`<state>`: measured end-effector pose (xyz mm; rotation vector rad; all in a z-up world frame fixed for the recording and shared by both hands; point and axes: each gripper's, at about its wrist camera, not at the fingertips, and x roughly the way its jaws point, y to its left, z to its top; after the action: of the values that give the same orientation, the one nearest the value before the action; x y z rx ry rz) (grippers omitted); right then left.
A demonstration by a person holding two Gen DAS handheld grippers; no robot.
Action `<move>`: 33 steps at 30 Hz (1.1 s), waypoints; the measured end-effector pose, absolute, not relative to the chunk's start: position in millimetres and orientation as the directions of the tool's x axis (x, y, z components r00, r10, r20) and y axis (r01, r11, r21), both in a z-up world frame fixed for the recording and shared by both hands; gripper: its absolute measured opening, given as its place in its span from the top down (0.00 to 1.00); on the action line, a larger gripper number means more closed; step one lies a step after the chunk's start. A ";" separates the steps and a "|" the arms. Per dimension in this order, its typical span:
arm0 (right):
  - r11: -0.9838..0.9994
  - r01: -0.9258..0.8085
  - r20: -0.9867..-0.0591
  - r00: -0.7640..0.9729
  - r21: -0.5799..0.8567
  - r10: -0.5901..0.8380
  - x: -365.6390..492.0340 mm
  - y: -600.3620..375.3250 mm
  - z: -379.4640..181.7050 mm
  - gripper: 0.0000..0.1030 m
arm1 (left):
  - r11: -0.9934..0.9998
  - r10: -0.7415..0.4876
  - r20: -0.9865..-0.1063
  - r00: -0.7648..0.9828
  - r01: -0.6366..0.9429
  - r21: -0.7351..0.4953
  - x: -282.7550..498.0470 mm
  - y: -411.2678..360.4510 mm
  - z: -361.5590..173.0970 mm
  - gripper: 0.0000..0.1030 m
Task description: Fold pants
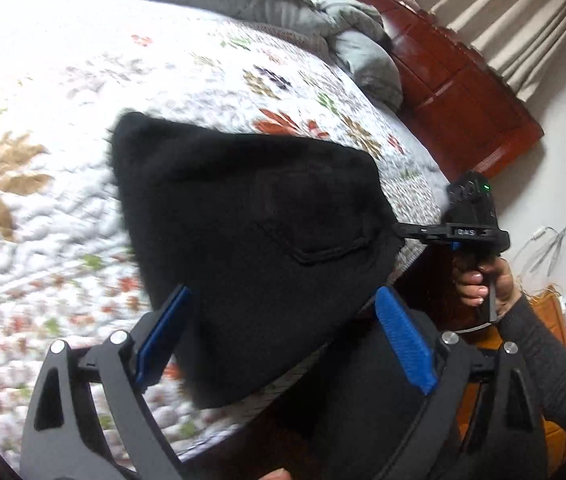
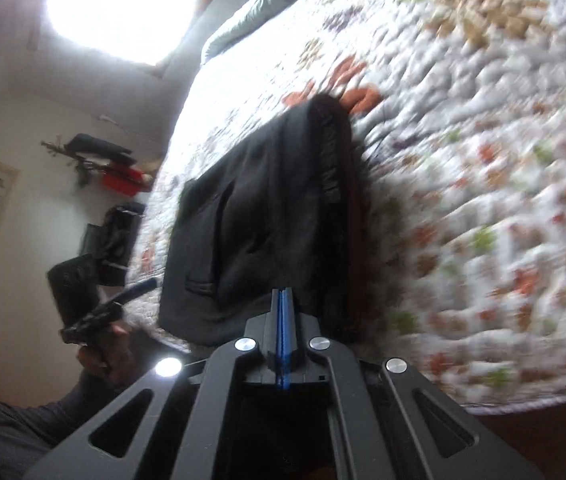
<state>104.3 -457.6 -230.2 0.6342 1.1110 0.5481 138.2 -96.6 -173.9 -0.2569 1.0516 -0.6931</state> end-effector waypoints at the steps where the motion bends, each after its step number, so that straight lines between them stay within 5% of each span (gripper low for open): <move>1: 0.715 -0.069 -0.652 0.358 0.696 0.669 104.6 -465.9 -226.9 0.83 | 0.773 -0.624 -0.715 0.316 0.384 -0.505 140.2 -88.3 -175.1 0.08; 4: 0.714 -0.027 -0.659 0.362 0.700 0.660 104.8 -484.0 -224.2 0.39 | 0.795 -0.602 -0.740 0.299 0.308 -0.522 154.1 -62.1 -186.8 0.08; 9: 0.647 -0.037 -0.603 0.326 0.762 0.728 121.9 -484.6 -222.0 0.15 | 0.738 -0.674 -0.712 0.197 0.163 -0.654 179.7 -36.4 -213.3 0.08; 21: 0.646 0.022 -0.641 0.152 0.763 0.752 179.3 -435.2 -260.6 0.13 | 0.579 -0.812 -0.581 0.054 -0.048 -0.814 214.4 -44.5 -257.4 0.08; 33: 0.668 -0.026 -0.661 0.117 0.744 0.741 188.9 -399.1 -269.1 0.11 | 0.621 -0.783 -0.621 0.034 -0.014 -0.784 222.3 -70.5 -258.3 0.07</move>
<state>188.9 -399.1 -269.1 0.6641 1.3498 0.6267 222.3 -70.5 -258.3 -0.7228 1.4290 -0.6784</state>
